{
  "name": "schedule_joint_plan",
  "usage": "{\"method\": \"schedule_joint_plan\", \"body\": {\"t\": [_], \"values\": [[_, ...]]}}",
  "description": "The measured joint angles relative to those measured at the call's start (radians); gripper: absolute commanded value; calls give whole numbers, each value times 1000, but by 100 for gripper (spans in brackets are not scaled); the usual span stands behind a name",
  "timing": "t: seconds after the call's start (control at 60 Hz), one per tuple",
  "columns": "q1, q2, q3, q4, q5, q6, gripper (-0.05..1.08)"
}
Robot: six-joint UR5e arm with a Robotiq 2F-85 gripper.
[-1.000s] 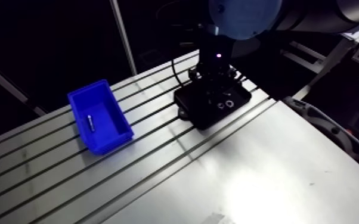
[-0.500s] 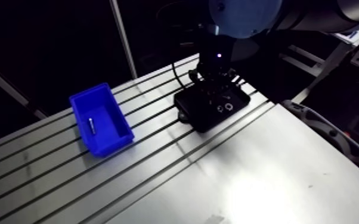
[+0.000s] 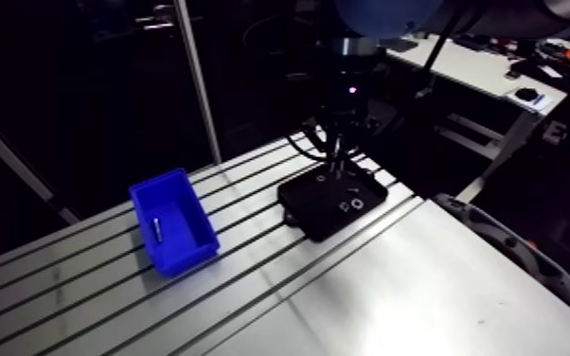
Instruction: Pick up the M10 bolt from the tray and put it into the blue bin.
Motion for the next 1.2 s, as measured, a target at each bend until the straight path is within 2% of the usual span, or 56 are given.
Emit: {"method": "schedule_joint_plan", "body": {"t": [0.2,0.4,0.95,1.2], "values": [[21,-43,-40,63,2,-139,107],[68,-57,-96,116,7,-368,107],[244,-34,-183,148,14,-925,105],[323,-29,-192,148,17,-1079,105]]}}
